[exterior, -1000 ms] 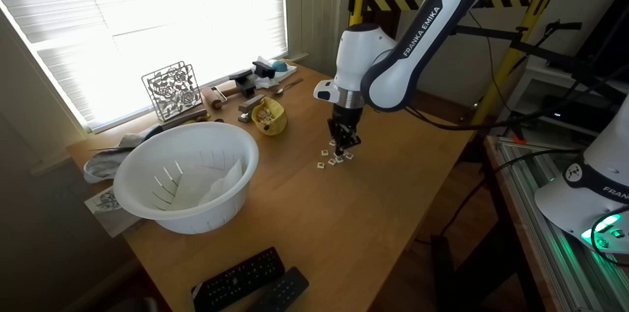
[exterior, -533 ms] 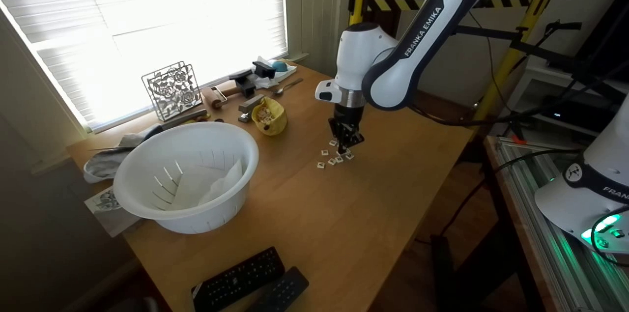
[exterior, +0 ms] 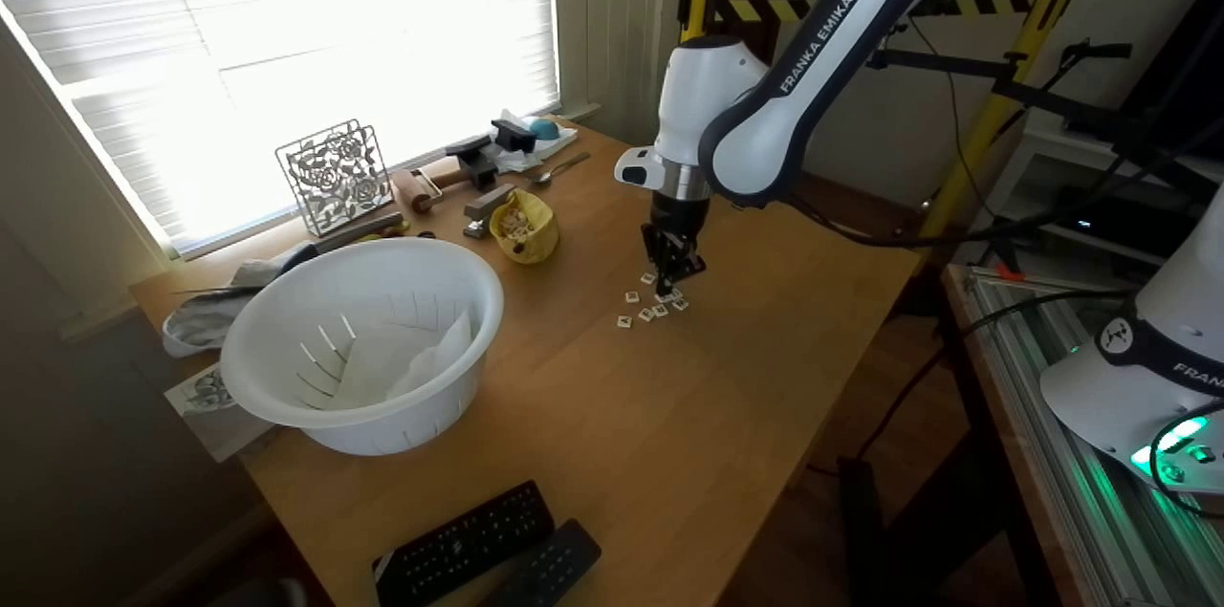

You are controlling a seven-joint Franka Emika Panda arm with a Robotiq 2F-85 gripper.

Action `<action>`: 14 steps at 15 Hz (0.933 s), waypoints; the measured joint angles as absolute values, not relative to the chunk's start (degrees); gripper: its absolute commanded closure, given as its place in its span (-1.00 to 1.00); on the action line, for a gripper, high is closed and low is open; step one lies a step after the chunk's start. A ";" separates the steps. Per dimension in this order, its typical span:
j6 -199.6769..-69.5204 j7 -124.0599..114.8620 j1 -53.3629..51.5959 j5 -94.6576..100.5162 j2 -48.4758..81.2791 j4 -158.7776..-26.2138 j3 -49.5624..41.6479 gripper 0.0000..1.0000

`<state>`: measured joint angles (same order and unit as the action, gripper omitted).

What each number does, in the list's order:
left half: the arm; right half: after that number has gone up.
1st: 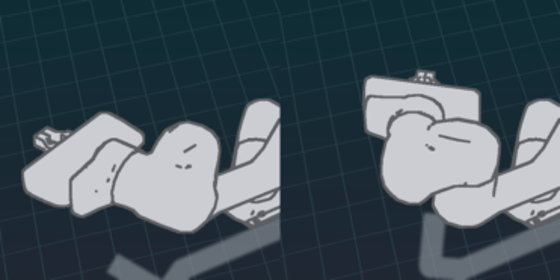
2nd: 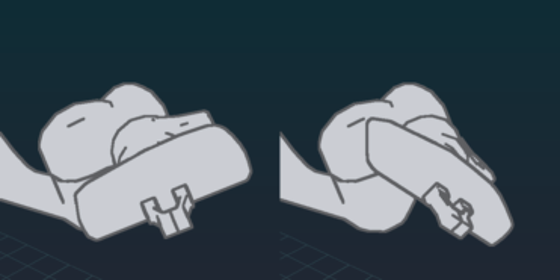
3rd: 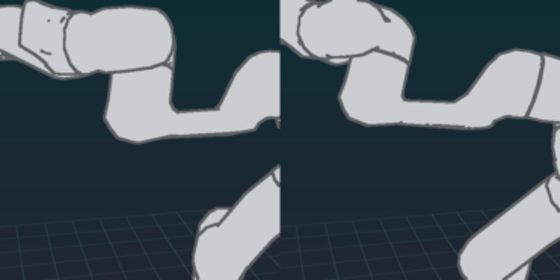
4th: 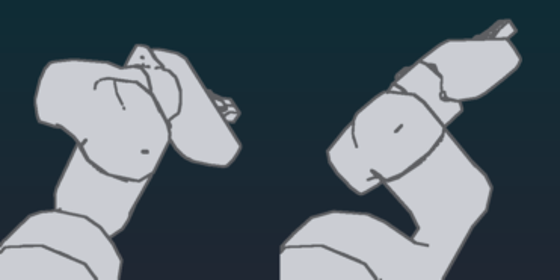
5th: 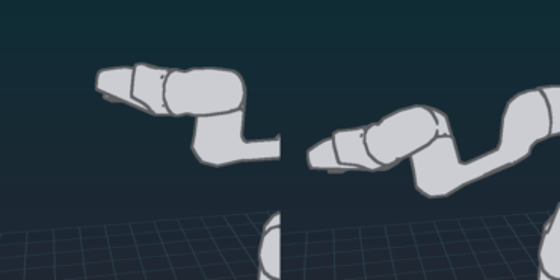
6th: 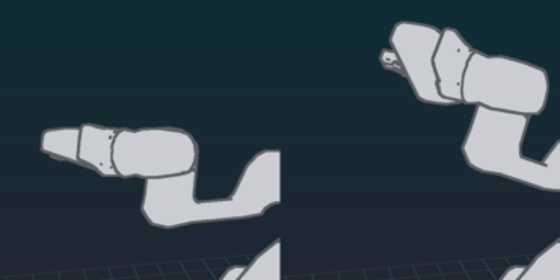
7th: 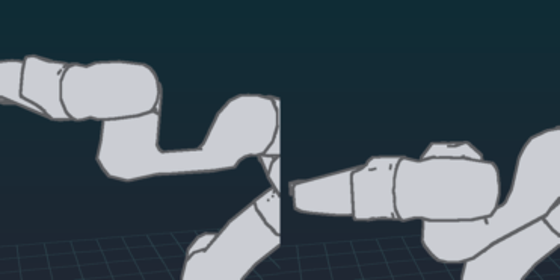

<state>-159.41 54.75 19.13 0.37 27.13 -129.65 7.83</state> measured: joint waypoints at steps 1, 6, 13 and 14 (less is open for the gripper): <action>-159.26 54.64 19.30 -0.69 26.62 -129.74 8.00 1.00; -158.78 47.87 18.40 -2.46 24.02 -130.40 6.93 1.00; -158.78 26.63 14.64 -2.49 24.26 -130.53 3.44 1.00; -158.78 24.22 14.54 -2.50 24.46 -130.53 3.44 1.00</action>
<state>-158.78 24.22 14.54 -2.50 24.46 -130.53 3.44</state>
